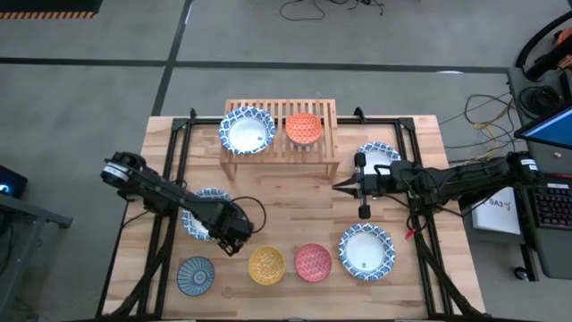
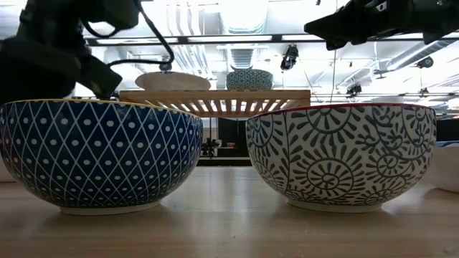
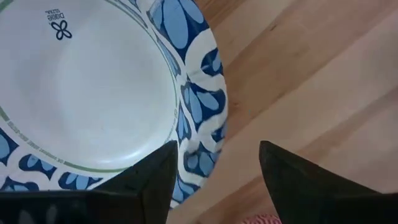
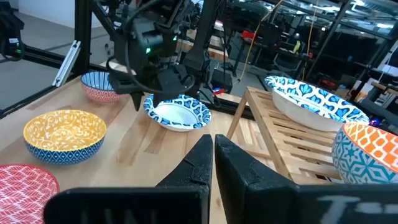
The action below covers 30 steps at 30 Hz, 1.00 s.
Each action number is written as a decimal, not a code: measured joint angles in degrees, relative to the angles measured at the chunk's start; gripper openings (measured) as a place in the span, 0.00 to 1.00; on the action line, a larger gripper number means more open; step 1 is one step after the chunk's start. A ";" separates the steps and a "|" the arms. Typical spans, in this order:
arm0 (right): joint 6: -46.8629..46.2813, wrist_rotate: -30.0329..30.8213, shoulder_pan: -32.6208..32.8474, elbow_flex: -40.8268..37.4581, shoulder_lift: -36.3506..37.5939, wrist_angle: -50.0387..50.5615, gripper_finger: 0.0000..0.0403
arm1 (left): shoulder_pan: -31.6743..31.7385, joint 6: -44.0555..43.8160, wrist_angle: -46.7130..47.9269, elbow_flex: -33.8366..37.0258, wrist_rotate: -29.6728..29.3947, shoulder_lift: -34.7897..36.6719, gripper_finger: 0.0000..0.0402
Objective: Place and stack bowls onto a shelf
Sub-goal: Stack the white patterned bowl on top of the white patterned bowl on the shelf
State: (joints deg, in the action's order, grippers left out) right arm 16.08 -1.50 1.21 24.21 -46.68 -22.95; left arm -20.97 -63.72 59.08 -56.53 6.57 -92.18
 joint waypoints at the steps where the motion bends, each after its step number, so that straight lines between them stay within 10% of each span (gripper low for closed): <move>1: -0.02 0.00 -0.01 0.00 0.00 0.01 0.02 | 0.00 0.32 0.01 0.00 0.00 -0.67 0.51; 20: -0.44 0.02 -0.02 0.00 0.00 0.12 0.02 | 0.02 2.57 0.49 -0.02 -0.05 -3.90 0.03; 30: -0.46 0.02 -0.02 0.00 0.00 0.12 0.02 | -1.02 6.64 0.60 -1.62 6.40 -2.35 0.00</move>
State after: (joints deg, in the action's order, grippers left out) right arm 15.62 -1.48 1.19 24.21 -46.68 -22.83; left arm -22.00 -57.08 59.68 -58.15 12.97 -94.53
